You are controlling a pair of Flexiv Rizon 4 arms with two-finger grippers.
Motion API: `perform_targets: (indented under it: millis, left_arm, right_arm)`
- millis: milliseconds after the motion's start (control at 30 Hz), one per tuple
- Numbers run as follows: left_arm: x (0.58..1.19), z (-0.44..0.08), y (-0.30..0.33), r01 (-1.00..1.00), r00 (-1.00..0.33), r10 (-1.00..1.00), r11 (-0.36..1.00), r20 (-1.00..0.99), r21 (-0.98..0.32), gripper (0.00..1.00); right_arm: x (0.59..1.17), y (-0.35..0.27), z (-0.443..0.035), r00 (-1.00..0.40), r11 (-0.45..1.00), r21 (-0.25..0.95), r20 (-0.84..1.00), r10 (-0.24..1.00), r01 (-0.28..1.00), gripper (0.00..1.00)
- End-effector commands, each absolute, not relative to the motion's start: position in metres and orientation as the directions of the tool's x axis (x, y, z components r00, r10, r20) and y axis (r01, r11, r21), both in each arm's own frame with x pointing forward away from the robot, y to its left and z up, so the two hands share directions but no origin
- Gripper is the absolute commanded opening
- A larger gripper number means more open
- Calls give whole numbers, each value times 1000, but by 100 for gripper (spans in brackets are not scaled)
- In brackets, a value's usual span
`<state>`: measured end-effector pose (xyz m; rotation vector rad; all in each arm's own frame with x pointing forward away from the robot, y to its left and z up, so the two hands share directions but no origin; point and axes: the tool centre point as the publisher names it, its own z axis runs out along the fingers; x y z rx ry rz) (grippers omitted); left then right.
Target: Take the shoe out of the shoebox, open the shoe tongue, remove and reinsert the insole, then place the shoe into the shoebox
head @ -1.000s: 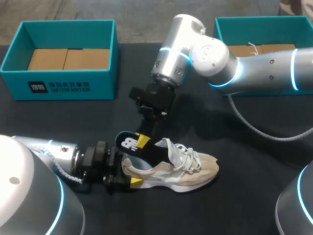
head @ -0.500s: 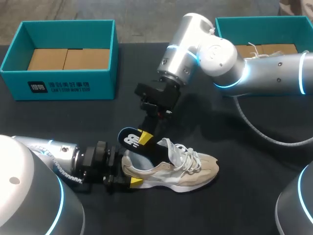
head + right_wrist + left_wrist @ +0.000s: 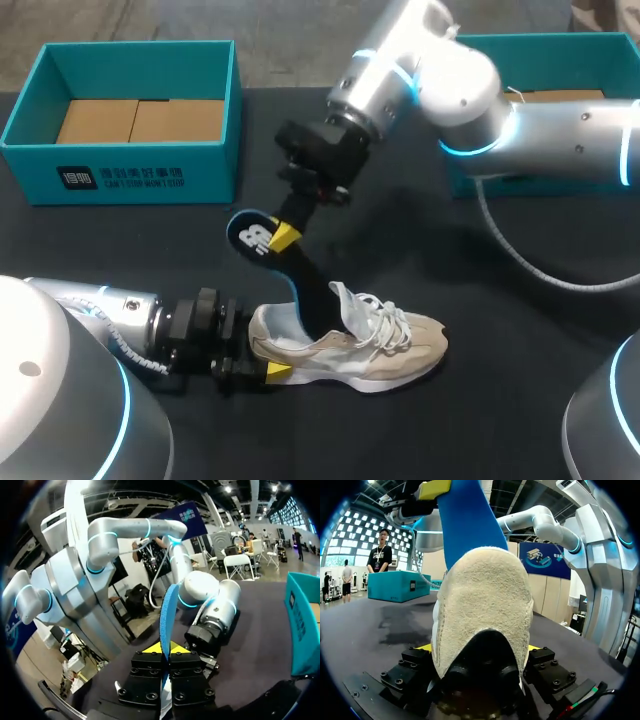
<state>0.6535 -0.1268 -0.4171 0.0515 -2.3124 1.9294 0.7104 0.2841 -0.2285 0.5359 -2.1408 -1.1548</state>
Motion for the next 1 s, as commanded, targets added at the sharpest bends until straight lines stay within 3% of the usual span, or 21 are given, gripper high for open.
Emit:
perform_targets:
  millis: [33,400,1000]
  left_arm:
    - [654,-420,-126,-109,-991,58,182,122,-977,0]
    - [654,-420,-126,-109,-991,58,182,122,-977,0]
    - [654,-420,-126,-109,-991,58,182,122,-977,0]
  right_arm:
    - [704,265,-204,-761,512,857,293,-579,-58,0]
    - [694,225,-157,-861,400,916,197,-468,-7,0]
    - [700,230,-143,-857,380,925,180,-484,-20,0]
